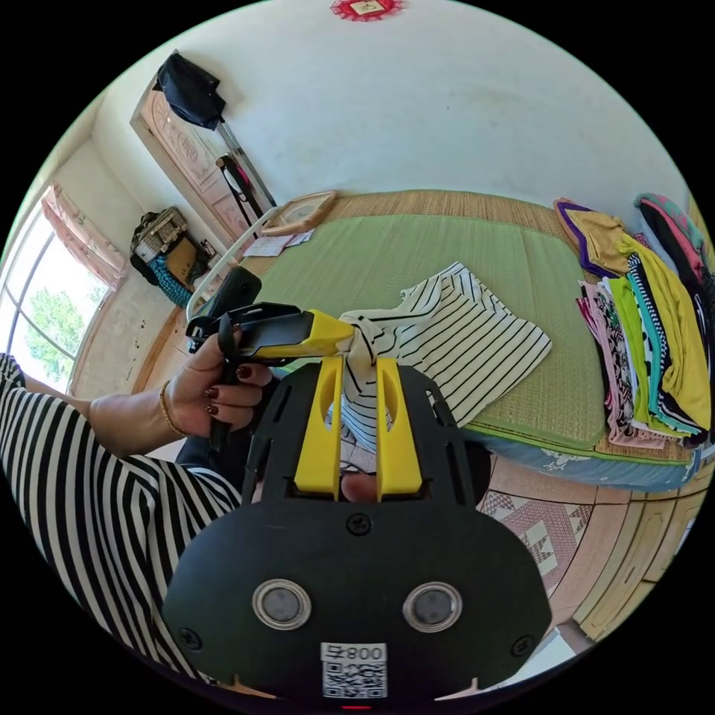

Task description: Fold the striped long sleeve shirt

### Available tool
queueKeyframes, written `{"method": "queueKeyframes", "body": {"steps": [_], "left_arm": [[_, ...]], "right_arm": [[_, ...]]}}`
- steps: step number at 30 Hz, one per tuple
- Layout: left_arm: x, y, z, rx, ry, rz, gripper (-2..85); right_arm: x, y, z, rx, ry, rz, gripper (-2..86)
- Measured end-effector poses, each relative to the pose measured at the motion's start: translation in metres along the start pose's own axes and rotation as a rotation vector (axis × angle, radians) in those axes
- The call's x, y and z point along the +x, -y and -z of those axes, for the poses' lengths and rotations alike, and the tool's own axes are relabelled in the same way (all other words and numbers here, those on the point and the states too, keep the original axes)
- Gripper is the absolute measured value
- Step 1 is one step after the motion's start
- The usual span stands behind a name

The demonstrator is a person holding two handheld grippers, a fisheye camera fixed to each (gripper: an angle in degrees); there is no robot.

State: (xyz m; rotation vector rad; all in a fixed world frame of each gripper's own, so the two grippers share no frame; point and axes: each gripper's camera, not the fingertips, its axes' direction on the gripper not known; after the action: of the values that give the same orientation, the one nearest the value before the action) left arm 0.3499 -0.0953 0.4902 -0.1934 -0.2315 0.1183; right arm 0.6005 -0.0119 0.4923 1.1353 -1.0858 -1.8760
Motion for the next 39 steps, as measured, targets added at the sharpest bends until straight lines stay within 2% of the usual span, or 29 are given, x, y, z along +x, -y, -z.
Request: {"method": "queueKeyframes", "body": {"steps": [9,14,17,22,25,36,39], "left_arm": [[0.001,0.022,-0.003,-0.062,0.019,-0.008,0.9],[-0.011,0.042,0.036,0.029,0.037,0.005,2.6],[-0.031,0.069,0.055,0.055,0.173,0.043,5.1],[-0.070,0.140,0.043,-0.072,0.426,0.076,7.7],[-0.087,0.176,0.031,-0.125,0.519,0.083,8.2],[-0.148,0.244,0.033,-0.141,0.797,0.171,9.0],[-0.175,0.242,0.044,-0.171,0.796,0.221,7.0]], "right_arm": [[0.010,-0.014,0.003,-0.011,-0.020,-0.026,1.9],[0.025,-0.037,0.031,-0.025,-0.081,-0.029,1.1],[0.036,-0.048,0.046,-0.009,-0.052,-0.041,1.1],[0.047,-0.058,0.056,-0.007,-0.021,-0.038,1.1],[0.056,-0.063,0.060,-0.010,0.000,-0.041,1.1],[0.101,-0.090,0.062,-0.057,0.113,-0.055,1.4],[0.110,-0.100,0.062,-0.072,0.144,-0.049,1.5]]}}
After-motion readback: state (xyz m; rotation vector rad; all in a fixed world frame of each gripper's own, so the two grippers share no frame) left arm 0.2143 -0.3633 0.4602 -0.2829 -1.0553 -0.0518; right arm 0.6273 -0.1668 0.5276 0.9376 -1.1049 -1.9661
